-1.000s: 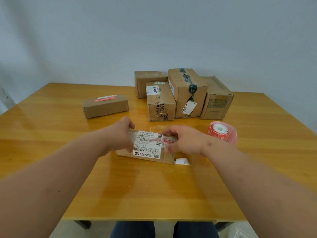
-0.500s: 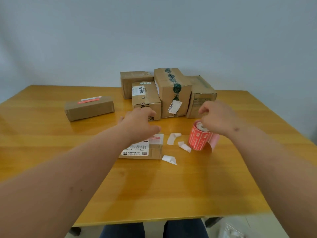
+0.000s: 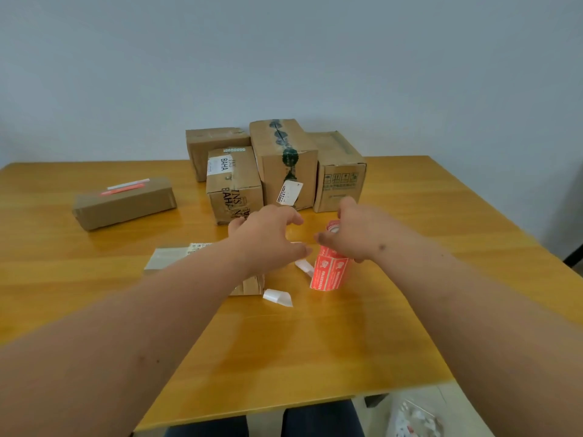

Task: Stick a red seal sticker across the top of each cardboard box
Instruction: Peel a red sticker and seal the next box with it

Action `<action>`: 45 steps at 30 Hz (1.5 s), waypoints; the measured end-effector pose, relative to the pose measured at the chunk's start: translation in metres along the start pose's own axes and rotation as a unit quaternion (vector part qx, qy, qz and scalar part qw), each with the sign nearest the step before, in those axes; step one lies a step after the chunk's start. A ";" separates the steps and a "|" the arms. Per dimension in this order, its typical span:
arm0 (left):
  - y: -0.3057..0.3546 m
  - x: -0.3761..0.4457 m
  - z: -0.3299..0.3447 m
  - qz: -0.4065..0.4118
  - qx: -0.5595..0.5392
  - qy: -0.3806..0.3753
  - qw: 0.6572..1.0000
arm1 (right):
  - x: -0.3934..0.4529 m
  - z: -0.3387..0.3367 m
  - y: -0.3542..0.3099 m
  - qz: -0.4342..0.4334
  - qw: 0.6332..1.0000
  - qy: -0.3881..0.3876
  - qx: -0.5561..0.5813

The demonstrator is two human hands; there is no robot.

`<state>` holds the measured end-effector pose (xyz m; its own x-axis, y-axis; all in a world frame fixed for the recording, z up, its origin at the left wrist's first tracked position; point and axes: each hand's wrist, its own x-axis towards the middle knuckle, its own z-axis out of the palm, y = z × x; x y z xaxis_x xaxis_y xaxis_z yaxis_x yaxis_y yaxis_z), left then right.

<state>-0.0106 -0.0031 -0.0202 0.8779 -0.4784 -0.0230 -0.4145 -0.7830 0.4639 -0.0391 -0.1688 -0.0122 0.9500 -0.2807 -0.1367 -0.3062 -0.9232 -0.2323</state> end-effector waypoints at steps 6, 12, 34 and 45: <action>0.010 0.003 0.009 -0.002 -0.027 -0.039 0.999 | -0.003 -0.002 -0.003 0.018 1.000 -0.020 0.007; 0.016 0.006 0.014 -0.008 -0.100 -0.074 0.992 | -0.004 -0.007 0.010 -0.013 0.999 0.044 -0.014; 0.017 -0.006 -0.003 0.004 -0.078 -0.056 0.995 | -0.031 -0.007 0.000 -0.226 0.971 0.046 -0.056; 0.014 -0.003 -0.004 0.007 -0.040 -0.068 0.997 | -0.033 -0.009 -0.007 -0.238 0.966 0.031 -0.100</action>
<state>-0.0184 -0.0109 -0.0100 0.8292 -0.5429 -0.1331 -0.4011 -0.7438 0.5347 -0.0678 -0.1554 0.0027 0.9838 0.1792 -0.0010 0.1787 -0.9819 -0.0628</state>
